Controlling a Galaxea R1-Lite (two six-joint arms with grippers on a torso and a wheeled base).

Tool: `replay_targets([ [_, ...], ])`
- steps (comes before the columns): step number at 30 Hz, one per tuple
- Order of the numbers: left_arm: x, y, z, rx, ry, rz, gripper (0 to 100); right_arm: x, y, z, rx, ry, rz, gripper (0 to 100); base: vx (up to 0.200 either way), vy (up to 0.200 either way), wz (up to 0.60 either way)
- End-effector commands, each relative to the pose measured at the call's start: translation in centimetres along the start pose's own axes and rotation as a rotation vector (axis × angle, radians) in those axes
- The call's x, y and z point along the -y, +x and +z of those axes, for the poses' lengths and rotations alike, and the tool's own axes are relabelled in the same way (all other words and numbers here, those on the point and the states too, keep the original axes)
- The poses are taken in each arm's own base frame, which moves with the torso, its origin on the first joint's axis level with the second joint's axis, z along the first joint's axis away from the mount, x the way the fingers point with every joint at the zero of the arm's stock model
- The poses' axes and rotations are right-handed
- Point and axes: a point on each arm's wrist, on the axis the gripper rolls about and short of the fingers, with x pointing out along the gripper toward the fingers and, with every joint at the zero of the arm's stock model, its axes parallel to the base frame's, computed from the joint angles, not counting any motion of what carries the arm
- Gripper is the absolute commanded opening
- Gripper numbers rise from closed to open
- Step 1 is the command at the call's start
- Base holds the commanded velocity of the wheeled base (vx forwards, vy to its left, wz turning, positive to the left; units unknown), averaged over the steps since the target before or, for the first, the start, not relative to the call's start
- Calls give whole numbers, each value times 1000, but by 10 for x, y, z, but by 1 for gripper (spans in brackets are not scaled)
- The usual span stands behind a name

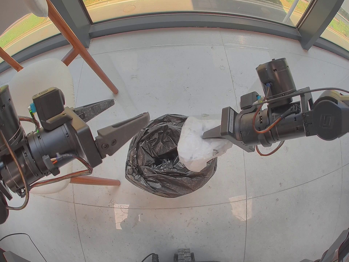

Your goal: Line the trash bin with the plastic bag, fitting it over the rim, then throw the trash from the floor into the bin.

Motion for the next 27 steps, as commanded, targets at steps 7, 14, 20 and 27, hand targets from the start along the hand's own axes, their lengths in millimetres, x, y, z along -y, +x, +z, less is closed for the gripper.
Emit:
replay_targets([
  [7, -2, -3, 4, 15, 4, 11, 100, -11, 17, 14, 31, -12, 21, 100, 0, 0, 0],
  [14, -8, -13, 12, 52, 13, 50, 100, -8, -18, 19, 116, 26, -19, 100, 0, 0, 0],
  [20, -24, -38, 29, 131, 39, 172, 100, 20, -83, 7, 265, 80, -141, 100, 0, 0, 0],
  [27, -46, -94, 25, 194, 79, 508, 100, 55, -178, -48, 466, 117, -245, 100, 0, 0, 0],
])
